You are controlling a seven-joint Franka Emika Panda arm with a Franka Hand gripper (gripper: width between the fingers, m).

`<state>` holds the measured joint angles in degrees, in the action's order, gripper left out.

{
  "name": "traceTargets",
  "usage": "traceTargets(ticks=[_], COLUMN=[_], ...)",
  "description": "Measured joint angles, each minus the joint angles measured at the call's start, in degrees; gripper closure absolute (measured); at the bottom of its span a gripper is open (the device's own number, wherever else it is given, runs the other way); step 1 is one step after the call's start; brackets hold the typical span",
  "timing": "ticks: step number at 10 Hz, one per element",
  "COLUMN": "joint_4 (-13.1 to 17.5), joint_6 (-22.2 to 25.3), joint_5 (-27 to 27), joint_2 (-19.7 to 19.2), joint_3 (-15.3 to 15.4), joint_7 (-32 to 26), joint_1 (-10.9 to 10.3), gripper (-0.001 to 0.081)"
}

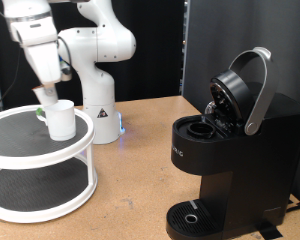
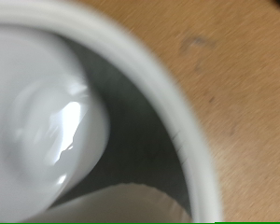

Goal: Make a cup of coffee with the keurig machine

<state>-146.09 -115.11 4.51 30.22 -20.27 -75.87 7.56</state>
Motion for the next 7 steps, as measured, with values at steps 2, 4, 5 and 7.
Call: traceTargets(ticks=[2, 4, 5, 7], joint_4=[0.4, 0.5, 0.3, 0.3], joint_6=[-0.3, -0.2, -0.3, -1.6], joint_5=[-1.9, -1.9, -3.6, -8.3], joint_2=[0.1, 0.0, 0.0, -0.1], joint_3=[3.5, 4.5, 4.6, 7.3], joint_7=[6.6, 8.5, 9.4, 16.8], joint_1=[-1.1, -1.1, -1.3, -2.6], gripper=[0.0434, 0.0435, 0.0435, 0.0435])
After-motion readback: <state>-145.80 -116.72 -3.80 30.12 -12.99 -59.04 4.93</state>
